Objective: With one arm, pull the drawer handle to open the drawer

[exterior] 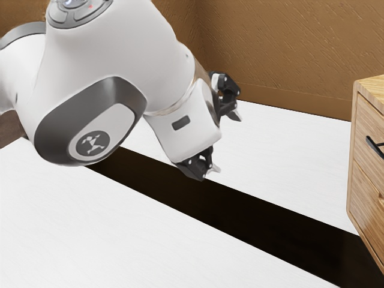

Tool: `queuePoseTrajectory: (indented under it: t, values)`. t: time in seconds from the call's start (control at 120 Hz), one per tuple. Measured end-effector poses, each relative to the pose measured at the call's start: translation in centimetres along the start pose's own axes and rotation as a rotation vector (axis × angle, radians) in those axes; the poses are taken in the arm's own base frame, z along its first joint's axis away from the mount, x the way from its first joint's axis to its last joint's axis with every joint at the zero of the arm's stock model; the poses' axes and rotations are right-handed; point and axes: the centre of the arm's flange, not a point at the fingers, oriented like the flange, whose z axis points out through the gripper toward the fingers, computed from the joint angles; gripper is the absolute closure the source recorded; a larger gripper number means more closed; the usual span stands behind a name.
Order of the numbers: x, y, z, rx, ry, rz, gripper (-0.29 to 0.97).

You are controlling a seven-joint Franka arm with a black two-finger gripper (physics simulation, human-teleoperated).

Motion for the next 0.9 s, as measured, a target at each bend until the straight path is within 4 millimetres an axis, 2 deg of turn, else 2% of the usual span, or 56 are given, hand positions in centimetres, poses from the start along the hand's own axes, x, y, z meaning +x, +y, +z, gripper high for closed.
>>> queuePoseTrajectory:
  t: [0.092, 0.283, 0.4, 0.733, 0.9]
  values:
    - [0.5, -0.1, 0.3, 0.000, 0.004, 0.071, 0.02]
    - [-1.1, -0.9, 1.7, -0.056, 0.104, 0.100, 0.02]
    - [-1.0, -0.8, 1.9, -0.072, 0.158, 0.141, 0.02]
    - [0.6, -0.4, 1.4, -0.060, 0.233, 0.330, 0.02]
    - [1.7, -1.3, 1.4, -0.042, 0.274, 0.425, 0.02]
